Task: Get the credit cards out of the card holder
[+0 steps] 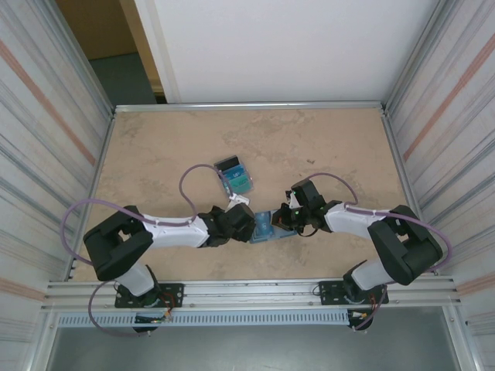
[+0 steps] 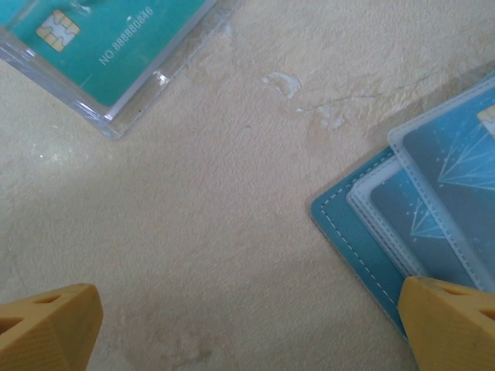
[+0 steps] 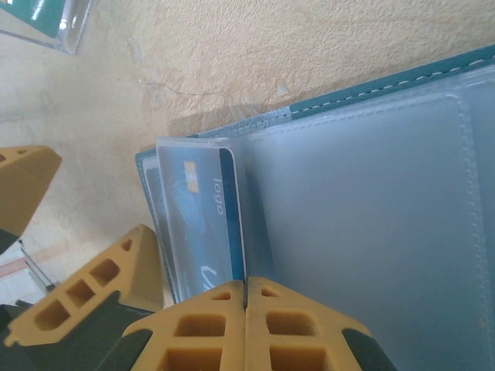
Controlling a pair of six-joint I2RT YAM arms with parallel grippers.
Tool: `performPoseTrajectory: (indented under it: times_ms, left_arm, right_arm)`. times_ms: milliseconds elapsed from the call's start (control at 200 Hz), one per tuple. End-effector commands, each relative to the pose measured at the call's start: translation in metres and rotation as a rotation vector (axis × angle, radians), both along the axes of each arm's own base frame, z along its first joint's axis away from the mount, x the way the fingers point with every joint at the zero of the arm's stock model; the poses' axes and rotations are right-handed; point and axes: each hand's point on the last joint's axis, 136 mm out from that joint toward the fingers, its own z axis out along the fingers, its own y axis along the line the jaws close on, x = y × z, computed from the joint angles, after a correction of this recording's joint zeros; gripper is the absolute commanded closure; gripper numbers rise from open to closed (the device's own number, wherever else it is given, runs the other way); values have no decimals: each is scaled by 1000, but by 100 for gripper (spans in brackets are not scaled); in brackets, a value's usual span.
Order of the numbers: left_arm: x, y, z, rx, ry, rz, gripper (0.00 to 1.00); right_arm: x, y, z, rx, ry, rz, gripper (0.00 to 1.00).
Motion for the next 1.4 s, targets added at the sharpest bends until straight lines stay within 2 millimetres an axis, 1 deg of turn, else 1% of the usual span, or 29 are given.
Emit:
performPoseTrajectory:
  times_ms: [0, 140, 256, 371, 656, 872, 1082, 1398]
  left_arm:
    - [8, -8, 22, -36, -38, -27, 1]
    - [14, -21, 31, -56, -55, -57, 1]
    - [19, -30, 28, -63, -47, -65, 1]
    - [21, -33, 21, -47, -35, -66, 1]
    - [19, -24, 1, 10, 11, -56, 1]
    - [16, -14, -7, 48, 29, -39, 1]
    - [14, -10, -9, 65, 35, -34, 1]
    - [16, -10, -6, 65, 24, -38, 1]
  right_arm:
    - [-6, -2, -8, -3, 32, 8, 97]
    - [-5, -1, -9, 0, 33, 10, 98]
    - [-5, 1, -9, 5, 36, 10, 98]
    - [-6, 1, -9, 6, 39, 10, 98]
    - [-8, -1, -10, -5, 43, 8, 98]
    - [-8, -6, -10, -16, 38, -3, 99]
    - [-5, -13, -6, -28, 24, -17, 100]
    - [-5, -22, -3, -43, 17, -35, 100]
